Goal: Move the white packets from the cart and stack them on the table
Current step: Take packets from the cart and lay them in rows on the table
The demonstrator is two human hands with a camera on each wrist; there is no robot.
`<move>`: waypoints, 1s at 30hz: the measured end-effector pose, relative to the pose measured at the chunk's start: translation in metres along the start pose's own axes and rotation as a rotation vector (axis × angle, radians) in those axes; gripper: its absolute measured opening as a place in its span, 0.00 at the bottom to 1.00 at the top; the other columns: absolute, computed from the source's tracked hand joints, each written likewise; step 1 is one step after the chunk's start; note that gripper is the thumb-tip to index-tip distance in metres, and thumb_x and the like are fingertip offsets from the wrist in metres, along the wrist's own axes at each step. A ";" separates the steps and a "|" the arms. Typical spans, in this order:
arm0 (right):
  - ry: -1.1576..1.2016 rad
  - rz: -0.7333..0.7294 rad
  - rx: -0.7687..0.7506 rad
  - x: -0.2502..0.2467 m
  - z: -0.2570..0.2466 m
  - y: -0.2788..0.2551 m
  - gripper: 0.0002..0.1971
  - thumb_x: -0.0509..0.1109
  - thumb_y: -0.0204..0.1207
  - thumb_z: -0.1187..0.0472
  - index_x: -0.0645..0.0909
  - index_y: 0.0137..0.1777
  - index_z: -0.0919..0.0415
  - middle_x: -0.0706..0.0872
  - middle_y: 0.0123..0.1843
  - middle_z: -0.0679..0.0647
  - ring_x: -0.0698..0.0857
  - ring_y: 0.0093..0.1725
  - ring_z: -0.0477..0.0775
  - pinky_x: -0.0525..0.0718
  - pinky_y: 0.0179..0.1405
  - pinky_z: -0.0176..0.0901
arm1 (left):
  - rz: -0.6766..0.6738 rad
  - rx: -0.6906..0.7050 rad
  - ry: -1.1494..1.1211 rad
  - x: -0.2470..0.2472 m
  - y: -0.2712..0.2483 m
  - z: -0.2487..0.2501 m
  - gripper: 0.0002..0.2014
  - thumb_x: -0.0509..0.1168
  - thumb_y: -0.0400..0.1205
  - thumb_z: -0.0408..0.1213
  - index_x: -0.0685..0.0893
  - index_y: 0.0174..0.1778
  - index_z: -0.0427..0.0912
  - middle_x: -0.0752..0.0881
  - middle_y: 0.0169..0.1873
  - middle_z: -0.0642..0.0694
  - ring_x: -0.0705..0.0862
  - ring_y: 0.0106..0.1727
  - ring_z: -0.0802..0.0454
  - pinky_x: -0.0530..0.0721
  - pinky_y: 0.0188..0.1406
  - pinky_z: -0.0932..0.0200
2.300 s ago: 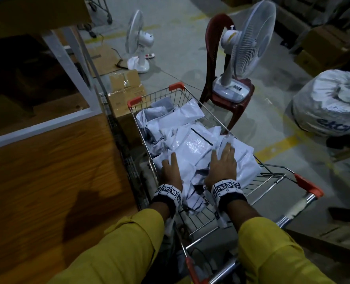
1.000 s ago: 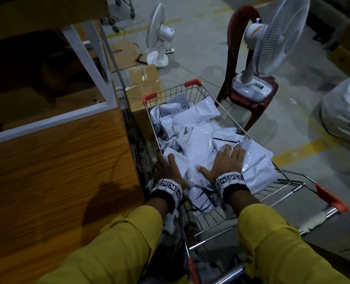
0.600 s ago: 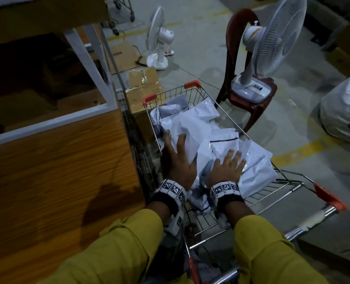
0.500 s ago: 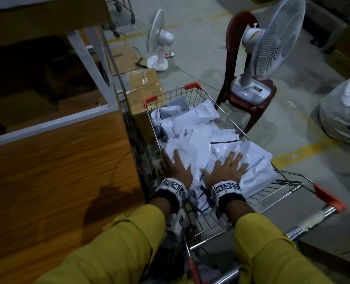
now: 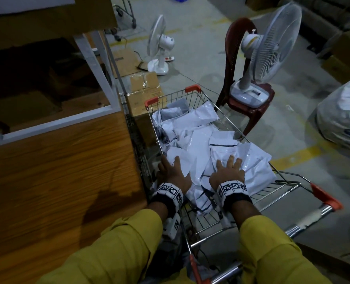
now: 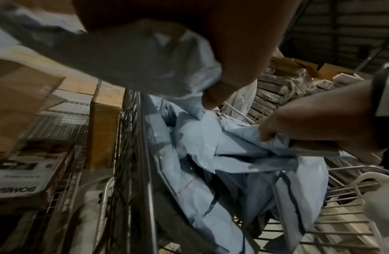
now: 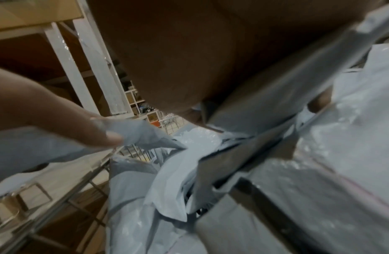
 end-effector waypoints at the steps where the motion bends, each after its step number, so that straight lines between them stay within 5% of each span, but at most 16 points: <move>1: 0.014 -0.004 -0.005 -0.001 0.000 -0.002 0.35 0.58 0.80 0.47 0.58 0.87 0.48 0.44 0.90 0.64 0.44 0.87 0.73 0.55 0.83 0.67 | 0.035 0.014 -0.004 -0.002 -0.001 0.001 0.37 0.64 0.82 0.57 0.59 0.86 0.53 0.43 0.85 0.35 0.50 0.83 0.32 0.60 0.79 0.36; 8: 0.099 0.075 -0.006 -0.017 -0.003 -0.023 0.32 0.55 0.82 0.48 0.59 0.87 0.46 0.49 0.90 0.62 0.49 0.87 0.69 0.54 0.84 0.64 | 0.152 0.070 -0.005 -0.030 -0.021 0.006 0.37 0.49 0.87 0.63 0.46 0.88 0.53 0.26 0.84 0.51 0.45 0.85 0.35 0.53 0.81 0.33; 12: 0.161 0.156 -0.046 -0.027 -0.012 -0.035 0.30 0.56 0.81 0.49 0.63 0.85 0.46 0.53 0.89 0.63 0.52 0.86 0.69 0.56 0.82 0.64 | 0.222 0.063 -0.031 -0.052 -0.034 0.000 0.38 0.45 0.86 0.65 0.46 0.89 0.52 0.27 0.85 0.58 0.47 0.85 0.38 0.56 0.83 0.33; 17: 0.183 0.290 -0.134 -0.046 -0.037 -0.056 0.36 0.50 0.69 0.48 0.72 0.81 0.49 0.61 0.86 0.65 0.58 0.84 0.70 0.64 0.76 0.65 | 0.303 -0.011 -0.051 -0.071 -0.040 -0.021 0.39 0.43 0.84 0.66 0.49 0.89 0.52 0.33 0.87 0.54 0.44 0.87 0.39 0.51 0.83 0.33; 25: 0.133 0.349 -0.334 -0.054 -0.130 -0.122 0.34 0.49 0.75 0.45 0.70 0.82 0.47 0.60 0.87 0.65 0.58 0.84 0.72 0.66 0.73 0.67 | 0.415 -0.247 -0.110 -0.111 -0.061 -0.122 0.36 0.49 0.86 0.63 0.52 0.89 0.51 0.42 0.89 0.45 0.54 0.84 0.33 0.58 0.78 0.33; 27: 0.134 0.363 -0.386 -0.049 -0.161 -0.147 0.35 0.46 0.75 0.43 0.69 0.83 0.47 0.60 0.87 0.66 0.59 0.84 0.73 0.66 0.73 0.68 | 0.415 -0.296 -0.138 -0.119 -0.065 -0.163 0.36 0.50 0.87 0.61 0.50 0.89 0.51 0.41 0.89 0.44 0.53 0.85 0.33 0.57 0.78 0.33; 30: 0.086 0.291 -0.443 -0.026 -0.211 -0.182 0.35 0.54 0.76 0.46 0.61 0.86 0.46 0.53 0.89 0.65 0.53 0.85 0.72 0.62 0.78 0.69 | 0.372 -0.356 -0.162 -0.131 -0.075 -0.233 0.38 0.48 0.87 0.62 0.42 0.89 0.51 0.34 0.88 0.45 0.47 0.87 0.35 0.52 0.81 0.33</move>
Point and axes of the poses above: each hand's wrist, its own y-axis towards the middle knuckle, its own x-axis out of the palm, z = x × y, the point moved 5 cm from there along y, towards the middle knuckle
